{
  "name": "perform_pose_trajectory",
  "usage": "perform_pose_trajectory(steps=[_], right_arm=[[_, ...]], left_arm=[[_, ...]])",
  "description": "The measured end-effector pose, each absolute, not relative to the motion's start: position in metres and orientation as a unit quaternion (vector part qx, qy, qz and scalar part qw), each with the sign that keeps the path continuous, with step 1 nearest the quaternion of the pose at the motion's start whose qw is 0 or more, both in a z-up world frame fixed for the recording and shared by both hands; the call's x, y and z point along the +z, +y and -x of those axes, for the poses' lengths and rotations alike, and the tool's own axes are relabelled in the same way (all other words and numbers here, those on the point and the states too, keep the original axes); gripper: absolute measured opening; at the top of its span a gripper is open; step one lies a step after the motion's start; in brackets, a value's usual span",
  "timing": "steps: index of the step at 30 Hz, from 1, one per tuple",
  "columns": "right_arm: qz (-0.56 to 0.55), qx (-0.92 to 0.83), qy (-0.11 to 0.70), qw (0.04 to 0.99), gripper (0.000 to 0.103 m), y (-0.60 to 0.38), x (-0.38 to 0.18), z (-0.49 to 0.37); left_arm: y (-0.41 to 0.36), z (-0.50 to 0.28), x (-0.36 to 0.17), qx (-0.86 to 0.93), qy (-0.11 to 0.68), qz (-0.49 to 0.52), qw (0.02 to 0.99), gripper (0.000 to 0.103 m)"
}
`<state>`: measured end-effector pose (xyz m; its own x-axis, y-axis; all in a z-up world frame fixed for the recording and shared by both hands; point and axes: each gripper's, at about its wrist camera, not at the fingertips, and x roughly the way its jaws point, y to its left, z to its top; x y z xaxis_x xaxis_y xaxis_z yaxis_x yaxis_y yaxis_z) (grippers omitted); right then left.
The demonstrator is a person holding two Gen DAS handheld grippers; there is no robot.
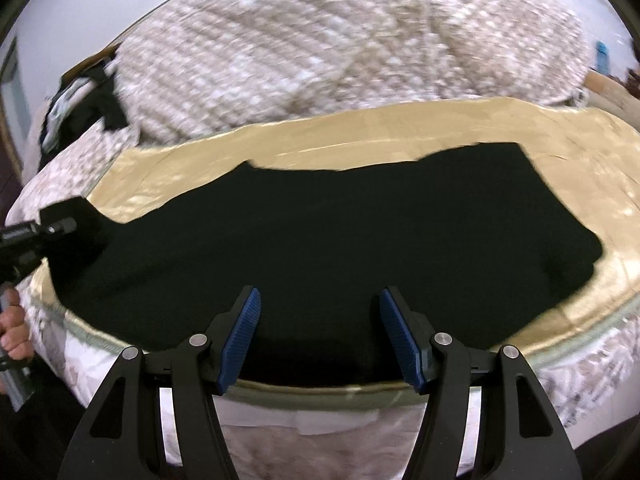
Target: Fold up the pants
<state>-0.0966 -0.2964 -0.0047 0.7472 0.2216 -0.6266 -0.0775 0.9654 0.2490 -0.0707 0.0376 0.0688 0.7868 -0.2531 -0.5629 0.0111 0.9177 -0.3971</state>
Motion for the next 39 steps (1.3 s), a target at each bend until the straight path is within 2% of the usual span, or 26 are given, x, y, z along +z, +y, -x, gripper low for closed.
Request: perform_pose_trajectory(steps=[5, 10, 32, 34, 36, 39], right_arm=[[-0.161, 0.04, 0.337, 0.927, 0.062, -0.335, -0.008, 0.101], [-0.183, 0.027, 0.335, 0.924, 0.062, -0.35, -0.011, 0.101], [-0.176, 0.013, 0.336, 0.925, 0.062, -0.354, -0.012, 0.096], [-0.177, 0.014, 0.337, 0.925, 0.062, -0.353, -0.012, 0.096], [-0.178, 0.019, 0.337, 0.924, 0.062, -0.352, -0.01, 0.096], [-0.184, 0.043, 0.336, 0.923, 0.062, -0.348, -0.006, 0.093]], left_arm=[[-0.05, 0.055, 0.065, -0.159, 0.341, 0.142, 0.916, 0.008], [-0.116, 0.051, 0.018, -0.215, 0.405, 0.095, 0.884, 0.008], [-0.109, 0.056, 0.003, -0.26, 0.406, 0.12, 0.868, 0.008], [-0.107, 0.057, 0.007, -0.265, 0.413, 0.128, 0.862, 0.013], [-0.105, 0.062, 0.012, -0.284, 0.421, 0.135, 0.851, 0.025], [-0.094, 0.072, 0.025, -0.298, 0.416, 0.14, 0.848, 0.026]])
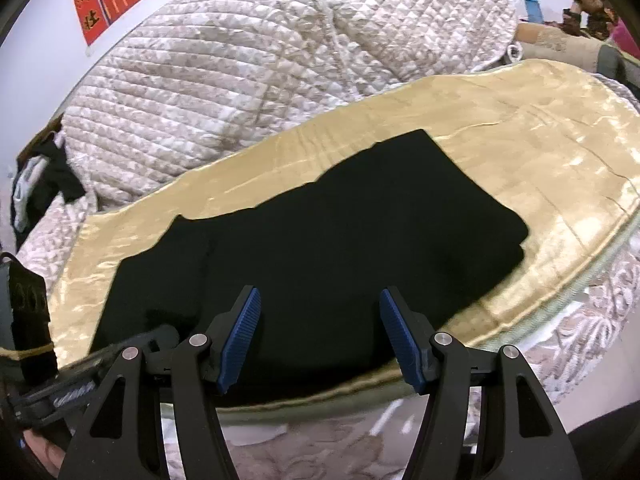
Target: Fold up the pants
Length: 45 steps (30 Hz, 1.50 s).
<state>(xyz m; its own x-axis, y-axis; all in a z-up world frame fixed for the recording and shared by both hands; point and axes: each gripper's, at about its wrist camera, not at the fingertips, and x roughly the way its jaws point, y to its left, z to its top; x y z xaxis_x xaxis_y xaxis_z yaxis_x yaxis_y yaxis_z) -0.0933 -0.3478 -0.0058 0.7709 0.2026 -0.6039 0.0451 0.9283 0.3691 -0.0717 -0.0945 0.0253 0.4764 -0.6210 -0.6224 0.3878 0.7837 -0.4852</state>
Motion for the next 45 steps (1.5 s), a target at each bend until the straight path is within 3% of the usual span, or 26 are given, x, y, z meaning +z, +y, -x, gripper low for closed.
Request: perform_pose_trajectory(steps=[6, 13, 21, 24, 27, 28, 29, 32, 45], right_arm=[[-0.197, 0.126, 0.354, 0.906, 0.062, -0.329, -0.002, 0.074], [-0.202, 0.233, 0.411, 0.858, 0.062, -0.285, -0.018, 0.022], [-0.208, 0.275, 0.417, 0.841, 0.061, -0.265, -0.02, -0.008], [-0.208, 0.289, 0.422, 0.834, 0.054, -0.258, -0.022, -0.019], [-0.211, 0.291, 0.43, 0.828, 0.033, -0.257, -0.026, -0.026], [-0.215, 0.29, 0.434, 0.826, 0.017, -0.258, -0.028, -0.029], [-0.226, 0.289, 0.438, 0.821, 0.008, -0.261, -0.031, -0.03], [-0.233, 0.284, 0.428, 0.826, 0.004, -0.265, -0.024, -0.021], [-0.242, 0.236, 0.418, 0.843, 0.004, -0.277, -0.03, -0.013]], left_arm=[[-0.034, 0.061, 0.062, -0.206, 0.362, 0.142, 0.898, 0.044], [0.011, 0.034, 0.037, -0.094, 0.374, 0.13, 0.913, 0.044], [0.016, 0.029, 0.014, -0.084, 0.394, 0.143, 0.904, 0.044], [0.015, 0.03, 0.014, -0.084, 0.39, 0.138, 0.907, 0.044], [0.014, 0.03, 0.014, -0.082, 0.391, 0.139, 0.906, 0.044], [0.014, 0.029, 0.013, -0.081, 0.391, 0.138, 0.906, 0.044], [0.015, 0.029, 0.014, -0.079, 0.39, 0.138, 0.907, 0.044], [0.02, 0.031, 0.015, -0.078, 0.383, 0.138, 0.91, 0.044], [0.016, 0.035, 0.016, -0.081, 0.378, 0.124, 0.914, 0.044]])
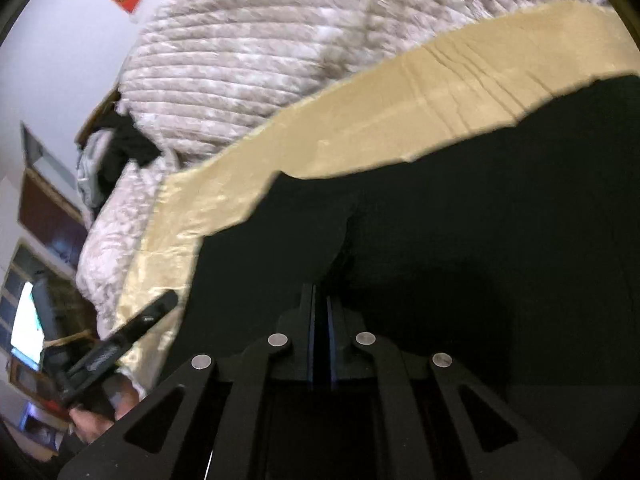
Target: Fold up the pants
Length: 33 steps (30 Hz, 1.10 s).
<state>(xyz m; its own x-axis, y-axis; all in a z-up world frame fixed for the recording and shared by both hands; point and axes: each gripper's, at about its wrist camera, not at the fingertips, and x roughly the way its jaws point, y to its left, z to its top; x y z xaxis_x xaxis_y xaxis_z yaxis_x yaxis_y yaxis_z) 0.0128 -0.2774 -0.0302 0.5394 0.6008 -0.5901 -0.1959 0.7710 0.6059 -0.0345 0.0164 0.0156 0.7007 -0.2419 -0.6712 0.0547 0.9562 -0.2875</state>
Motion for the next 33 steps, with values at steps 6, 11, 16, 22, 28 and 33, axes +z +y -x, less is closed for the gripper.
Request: perform_pose_trajectory(steps=[6, 11, 16, 22, 28, 33], right_arm=[[-0.176, 0.173, 0.387, 0.888, 0.007, -0.29, -0.004, 0.008], [-0.106, 0.205, 0.366, 0.902, 0.007, -0.268, 0.011, 0.032], [-0.064, 0.217, 0.386, 0.894, 0.007, -0.252, -0.012, 0.042], [-0.054, 0.195, 0.383, 0.901, 0.019, -0.263, -0.014, 0.063], [-0.034, 0.187, 0.365, 0.911, 0.019, -0.252, 0.003, 0.07], [-0.04, 0.203, 0.366, 0.907, 0.019, -0.237, 0.006, 0.045]], left_arm=[[0.019, 0.038, 0.022, -0.076, 0.367, 0.117, 0.92, 0.044], [0.003, 0.044, 0.021, -0.109, 0.369, 0.108, 0.917, 0.044], [-0.016, 0.066, 0.004, -0.117, 0.381, 0.064, 0.915, 0.044], [-0.017, 0.086, 0.006, -0.11, 0.369, 0.044, 0.922, 0.045], [-0.018, 0.081, 0.01, -0.109, 0.376, 0.048, 0.919, 0.045], [-0.024, 0.044, 0.023, -0.108, 0.376, 0.047, 0.919, 0.045]])
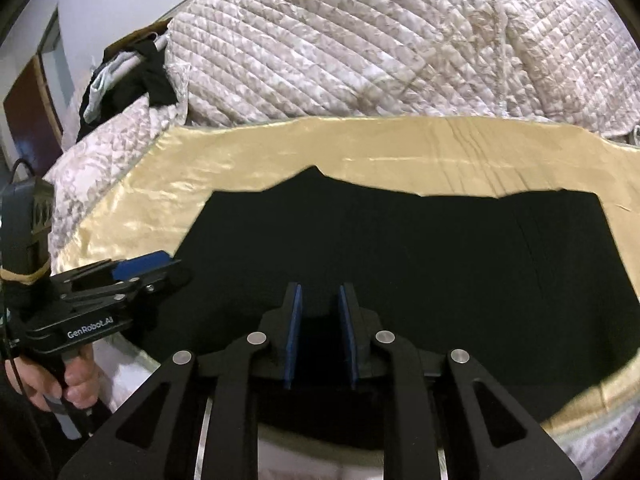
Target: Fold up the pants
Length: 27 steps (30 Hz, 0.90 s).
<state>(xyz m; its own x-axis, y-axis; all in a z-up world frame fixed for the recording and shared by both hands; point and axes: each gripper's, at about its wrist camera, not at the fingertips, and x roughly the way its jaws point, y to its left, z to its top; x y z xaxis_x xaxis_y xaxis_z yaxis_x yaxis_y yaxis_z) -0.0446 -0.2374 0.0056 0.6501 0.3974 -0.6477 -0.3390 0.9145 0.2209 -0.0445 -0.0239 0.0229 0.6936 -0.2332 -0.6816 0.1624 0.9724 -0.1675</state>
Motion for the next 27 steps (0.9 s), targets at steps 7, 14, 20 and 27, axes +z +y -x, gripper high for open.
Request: perform_pose_trajectory(steps=[7, 14, 20, 27], right_arm=[[-0.051, 0.182, 0.383, 0.904, 0.019, -0.245, -0.006, 0.032], [-0.075, 0.164, 0.382, 0.906, 0.019, -0.264, -0.007, 0.043], [-0.113, 0.154, 0.377, 0.906, 0.019, -0.283, -0.002, 0.057], [-0.156, 0.132, 0.388, 0.899, 0.019, -0.305, 0.003, 0.057]], left_arm=[[-0.027, 0.029, 0.001, -0.099, 0.395, 0.047, 0.912, 0.045], [-0.028, 0.049, 0.01, -0.103, 0.38, 0.046, 0.918, 0.045], [-0.031, 0.054, 0.011, -0.097, 0.382, 0.054, 0.917, 0.045], [-0.04, 0.064, 0.017, -0.118, 0.362, 0.036, 0.924, 0.045]])
